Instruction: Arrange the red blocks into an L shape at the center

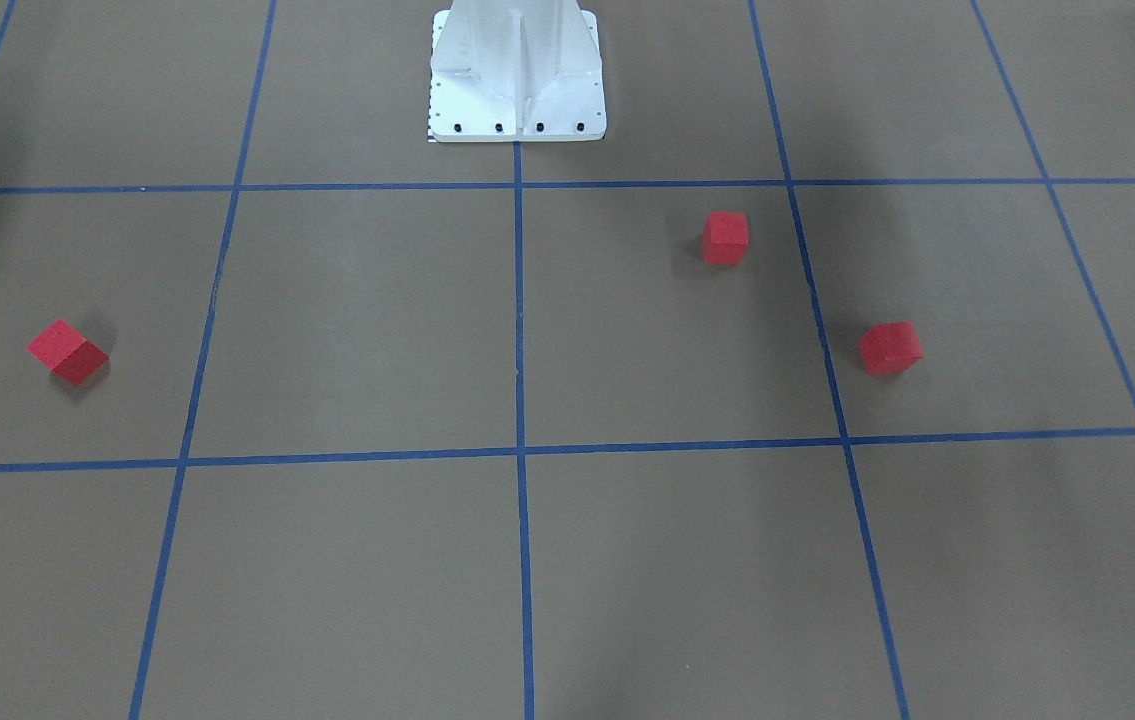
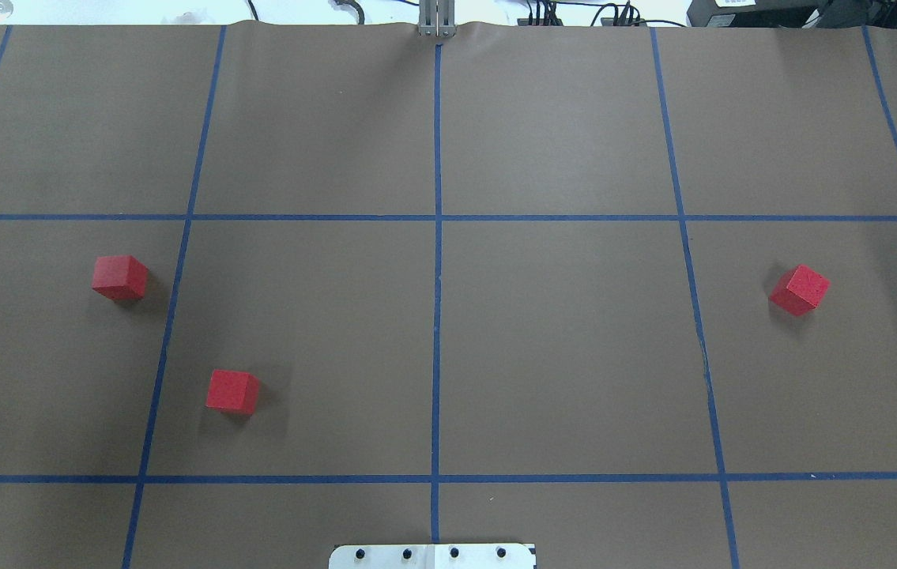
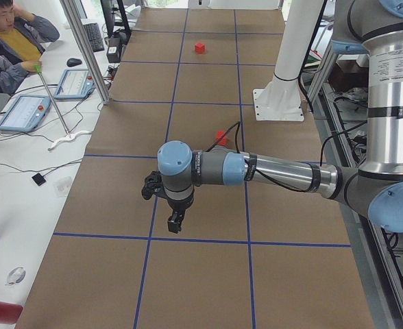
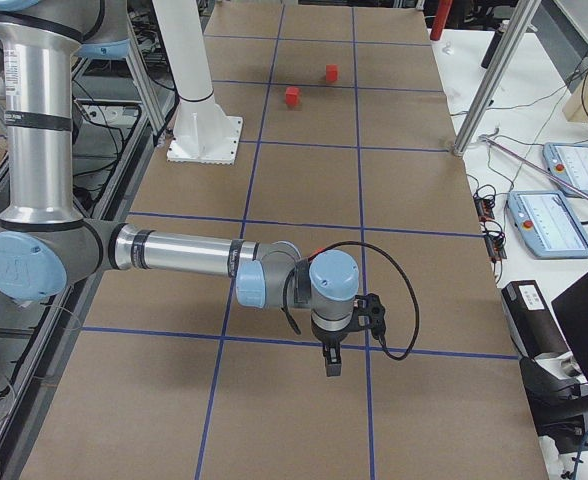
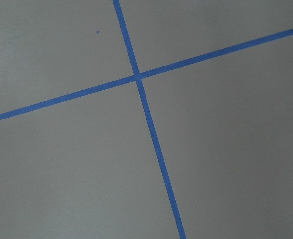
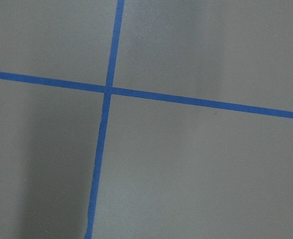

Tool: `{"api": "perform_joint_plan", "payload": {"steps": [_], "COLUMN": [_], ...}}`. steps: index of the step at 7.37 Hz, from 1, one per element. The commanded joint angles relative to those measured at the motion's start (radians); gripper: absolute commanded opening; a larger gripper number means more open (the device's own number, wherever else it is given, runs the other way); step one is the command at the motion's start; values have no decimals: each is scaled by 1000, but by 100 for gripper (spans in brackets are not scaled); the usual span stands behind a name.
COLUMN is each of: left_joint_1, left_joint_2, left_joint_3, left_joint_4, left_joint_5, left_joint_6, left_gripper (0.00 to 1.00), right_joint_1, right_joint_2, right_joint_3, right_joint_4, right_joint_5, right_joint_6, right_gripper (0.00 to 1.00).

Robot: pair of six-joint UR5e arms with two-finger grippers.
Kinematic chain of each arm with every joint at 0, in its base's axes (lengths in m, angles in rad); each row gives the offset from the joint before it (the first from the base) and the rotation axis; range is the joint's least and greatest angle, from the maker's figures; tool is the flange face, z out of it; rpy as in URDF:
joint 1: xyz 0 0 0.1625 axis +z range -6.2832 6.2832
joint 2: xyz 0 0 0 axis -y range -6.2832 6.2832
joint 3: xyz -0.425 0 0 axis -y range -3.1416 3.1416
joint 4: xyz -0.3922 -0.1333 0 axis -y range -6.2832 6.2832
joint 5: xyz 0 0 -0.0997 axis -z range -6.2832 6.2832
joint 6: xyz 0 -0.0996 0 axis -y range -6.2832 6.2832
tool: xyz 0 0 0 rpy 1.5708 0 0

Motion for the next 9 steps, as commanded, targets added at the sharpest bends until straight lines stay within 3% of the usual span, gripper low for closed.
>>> {"api": "perform_joint_plan", "payload": {"steps": [1,6,9], "left_joint_1": [0,6,6], "left_joint_2": [2,-9,-44], "left_joint_3": [-1,-3,-10], "left_joint_4": [0,-8,-136], "left_joint_5": [2,51,48], "left_joint_6": [3,-8,-23], "left_gripper": [100,100,100], "right_joint_1": [0,0,-2], "right_joint_2": [0,-3,30], "right_joint_3": [0,29,80], "right_joint_4": [0,0,38], "right_joint_5": [0,17,21], "right_joint_6": [0,-5,0], "right_gripper": [100,100,100]}}
